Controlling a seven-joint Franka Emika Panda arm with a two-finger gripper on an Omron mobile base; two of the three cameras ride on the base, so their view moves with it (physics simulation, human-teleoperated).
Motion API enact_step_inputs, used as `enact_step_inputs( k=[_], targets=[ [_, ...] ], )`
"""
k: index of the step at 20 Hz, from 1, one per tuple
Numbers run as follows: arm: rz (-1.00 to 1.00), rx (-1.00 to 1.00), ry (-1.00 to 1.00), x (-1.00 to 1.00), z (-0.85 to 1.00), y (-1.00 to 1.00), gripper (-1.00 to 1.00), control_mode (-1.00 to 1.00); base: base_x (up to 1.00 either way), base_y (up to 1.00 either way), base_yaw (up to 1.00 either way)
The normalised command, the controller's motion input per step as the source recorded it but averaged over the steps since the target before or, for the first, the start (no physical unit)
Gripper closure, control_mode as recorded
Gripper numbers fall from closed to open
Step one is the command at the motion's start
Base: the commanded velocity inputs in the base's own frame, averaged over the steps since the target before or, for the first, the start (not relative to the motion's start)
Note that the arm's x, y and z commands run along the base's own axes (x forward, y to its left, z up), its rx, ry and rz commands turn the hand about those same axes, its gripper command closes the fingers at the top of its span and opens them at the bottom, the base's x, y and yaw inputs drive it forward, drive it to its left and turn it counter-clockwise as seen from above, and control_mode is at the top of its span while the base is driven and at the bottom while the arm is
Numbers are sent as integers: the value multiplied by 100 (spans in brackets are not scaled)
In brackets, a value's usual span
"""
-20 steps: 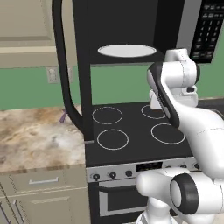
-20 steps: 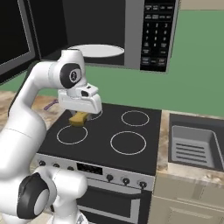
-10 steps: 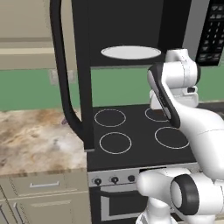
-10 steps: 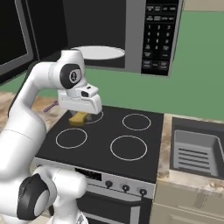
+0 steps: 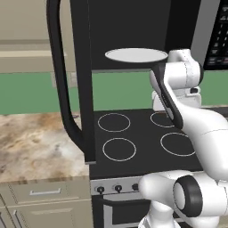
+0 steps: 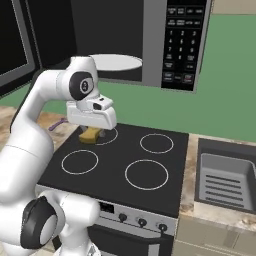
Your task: Place the sponge inside the microwave to prepare for sanitizing.
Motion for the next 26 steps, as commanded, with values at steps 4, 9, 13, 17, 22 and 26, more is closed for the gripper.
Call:
enact_step_inputs(
  k=[4,9,13,17,22,26],
  targets=[
    [0,0,0,0,0,0,100,100,22,-14,6],
    [0,0,0,0,0,0,100,100,9,-7,5],
    [0,0,0,0,0,0,100,100,0,0,0],
    [0,0,0,0,0,0,100,100,0,0,0],
    [0,0,0,0,0,0,100,-100,0,0,0],
    [0,0,-1,-2,0,0,100,-100,0,0,0]
  ],
)
